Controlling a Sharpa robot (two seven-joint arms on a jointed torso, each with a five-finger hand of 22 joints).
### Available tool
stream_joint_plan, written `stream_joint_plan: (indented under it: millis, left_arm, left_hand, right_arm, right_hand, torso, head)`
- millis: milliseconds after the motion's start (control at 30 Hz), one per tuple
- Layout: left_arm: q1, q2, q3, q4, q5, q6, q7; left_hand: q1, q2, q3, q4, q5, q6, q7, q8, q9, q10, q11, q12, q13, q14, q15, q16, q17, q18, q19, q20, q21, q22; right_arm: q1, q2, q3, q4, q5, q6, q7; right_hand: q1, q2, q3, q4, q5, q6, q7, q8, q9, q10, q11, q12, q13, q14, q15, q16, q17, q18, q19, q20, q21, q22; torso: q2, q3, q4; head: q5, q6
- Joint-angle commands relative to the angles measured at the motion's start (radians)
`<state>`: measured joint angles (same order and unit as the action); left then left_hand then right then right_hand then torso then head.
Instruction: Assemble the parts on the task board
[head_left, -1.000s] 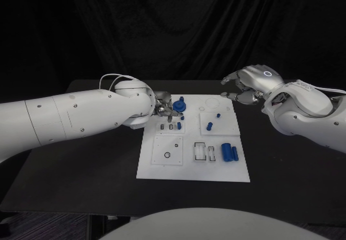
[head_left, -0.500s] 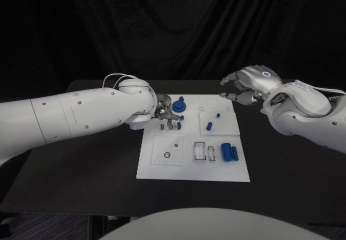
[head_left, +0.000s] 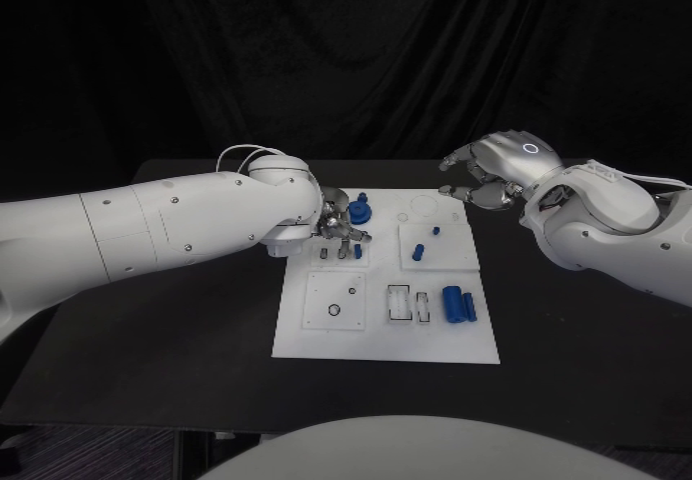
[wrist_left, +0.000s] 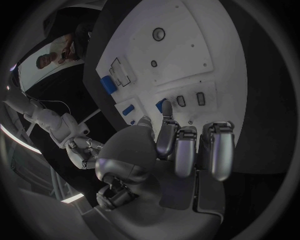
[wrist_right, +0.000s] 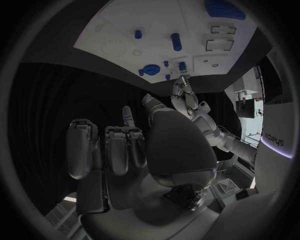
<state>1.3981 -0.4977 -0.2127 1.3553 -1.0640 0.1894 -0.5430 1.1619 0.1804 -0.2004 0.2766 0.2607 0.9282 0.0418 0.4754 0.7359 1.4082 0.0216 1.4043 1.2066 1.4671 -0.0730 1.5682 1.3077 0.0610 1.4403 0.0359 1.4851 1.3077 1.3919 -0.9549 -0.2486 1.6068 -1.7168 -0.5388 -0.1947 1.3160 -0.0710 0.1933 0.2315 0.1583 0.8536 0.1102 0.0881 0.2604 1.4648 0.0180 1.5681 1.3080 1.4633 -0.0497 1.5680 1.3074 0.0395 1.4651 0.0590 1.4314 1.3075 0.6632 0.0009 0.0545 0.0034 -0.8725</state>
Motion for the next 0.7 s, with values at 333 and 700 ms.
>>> stream_joint_plan:
  millis: [333,700]
  left_arm:
    - [0.000,0.017,0.001,-0.017,0.011,0.029,-0.018]
    - [0.000,0.026,0.001,-0.024,0.011,0.023,-0.013]
  left_hand:
    - [0.032,-0.007,0.023,-0.006,0.040,0.015,0.003,-0.041,0.000,0.163,-0.047,0.166,0.364,0.104,0.001,0.003,0.263,-0.013,-0.004,0.005,-0.008,0.078]
    - [0.045,-0.008,0.036,-0.010,0.052,0.022,0.002,-0.054,0.003,0.163,-0.047,0.166,0.364,0.104,0.002,0.003,0.263,-0.012,-0.006,0.006,-0.010,0.075]
  right_arm:
    - [-0.003,0.001,0.001,-0.002,-0.003,0.007,-0.001]
    - [-0.003,0.003,0.001,-0.004,-0.003,0.011,-0.001]
  right_hand:
    - [0.001,0.006,-0.001,0.002,0.005,0.005,0.000,0.004,-0.001,0.106,-0.002,0.003,0.263,0.108,0.001,0.003,0.263,-0.005,0.041,0.002,-0.003,0.217]
    - [-0.001,0.007,-0.002,0.003,0.006,0.005,0.001,0.004,-0.002,0.106,-0.002,0.003,0.263,0.108,0.001,0.003,0.263,-0.005,0.041,0.002,-0.003,0.217]
  torso:
    - [0.001,0.0001,-0.0010]
    - [0.001,-0.0002,0.0005]
  head:
    - [0.000,0.000]
    - [0.000,0.000]
